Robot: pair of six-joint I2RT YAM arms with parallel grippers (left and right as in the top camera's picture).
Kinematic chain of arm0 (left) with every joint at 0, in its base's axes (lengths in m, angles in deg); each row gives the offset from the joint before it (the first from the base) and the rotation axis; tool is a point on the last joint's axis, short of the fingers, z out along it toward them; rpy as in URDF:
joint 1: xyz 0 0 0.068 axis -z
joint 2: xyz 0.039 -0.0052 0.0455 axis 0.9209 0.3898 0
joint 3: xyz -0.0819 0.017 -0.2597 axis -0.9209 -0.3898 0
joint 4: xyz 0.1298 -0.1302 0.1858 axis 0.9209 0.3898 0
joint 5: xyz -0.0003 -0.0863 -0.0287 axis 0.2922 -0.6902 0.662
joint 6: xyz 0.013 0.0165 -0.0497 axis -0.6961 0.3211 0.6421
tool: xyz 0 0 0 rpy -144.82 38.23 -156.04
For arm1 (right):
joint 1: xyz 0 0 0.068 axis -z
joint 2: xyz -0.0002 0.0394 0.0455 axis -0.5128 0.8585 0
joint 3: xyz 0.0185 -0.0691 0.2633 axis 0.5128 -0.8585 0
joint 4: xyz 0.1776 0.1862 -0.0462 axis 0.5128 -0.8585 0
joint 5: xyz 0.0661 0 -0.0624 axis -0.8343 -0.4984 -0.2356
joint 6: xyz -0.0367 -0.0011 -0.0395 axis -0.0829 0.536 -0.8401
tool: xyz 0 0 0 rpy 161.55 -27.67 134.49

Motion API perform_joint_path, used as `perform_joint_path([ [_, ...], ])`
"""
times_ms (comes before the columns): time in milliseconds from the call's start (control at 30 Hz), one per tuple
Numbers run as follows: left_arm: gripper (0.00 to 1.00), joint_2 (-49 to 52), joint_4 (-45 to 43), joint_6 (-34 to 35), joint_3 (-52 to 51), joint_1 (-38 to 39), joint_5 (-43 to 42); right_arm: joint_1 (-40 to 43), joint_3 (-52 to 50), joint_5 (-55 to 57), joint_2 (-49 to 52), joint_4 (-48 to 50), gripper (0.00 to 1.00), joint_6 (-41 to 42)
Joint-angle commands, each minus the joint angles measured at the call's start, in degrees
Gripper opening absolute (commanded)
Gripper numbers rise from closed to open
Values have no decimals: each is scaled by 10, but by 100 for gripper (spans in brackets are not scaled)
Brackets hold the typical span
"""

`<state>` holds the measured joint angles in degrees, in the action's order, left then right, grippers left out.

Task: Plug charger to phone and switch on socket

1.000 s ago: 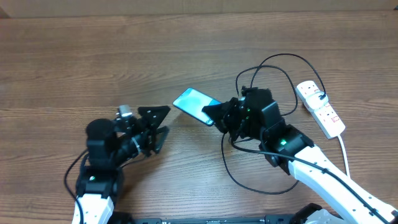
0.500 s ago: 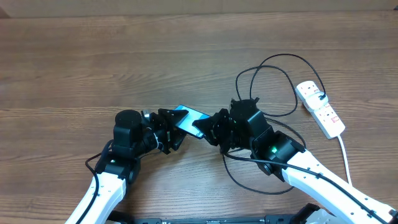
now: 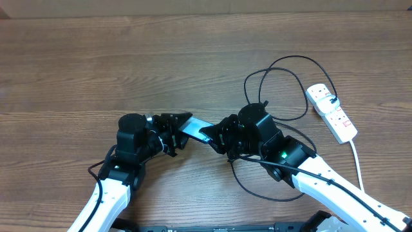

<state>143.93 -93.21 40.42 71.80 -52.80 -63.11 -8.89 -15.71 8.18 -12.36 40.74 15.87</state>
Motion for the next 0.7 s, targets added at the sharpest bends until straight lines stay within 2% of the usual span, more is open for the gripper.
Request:
perform_joint_path([
  [0, 26, 2, -33, 12, 1, -1, -6, -2, 6, -21, -6, 14, 12, 32],
  [167, 23, 2, -76, 11, 1, 1, -19, -2, 6, -21, -6, 36, 11, 32],
  [300, 16, 2, -76, 6, 1, 1, -39, -2, 6, -21, -6, 37, 11, 30],
  [333, 10, 2, -74, -15, 1, 1, -40, -2, 6, -21, -6, 35, 12, 17],
  [400, 4, 2, -68, -49, 1, 1, -39, -2, 6, -21, -6, 32, 20, -16],
  [500, 4, 2, -61, -93, 1, -1, -23, -2, 6, -13, -6, 12, 34, -69],
  [567, 4, 2, -43, -143, 1, -1, 24, -2, 6, 33, -6, -1, 45, -120],
  [633, 4, 2, -7, -195, 1, -1, 76, -2, 6, 101, -6, -17, 53, -214],
  [667, 4, 2, 33, -216, 1, -2, 112, -2, 6, 191, -6, -28, 59, -309],
])
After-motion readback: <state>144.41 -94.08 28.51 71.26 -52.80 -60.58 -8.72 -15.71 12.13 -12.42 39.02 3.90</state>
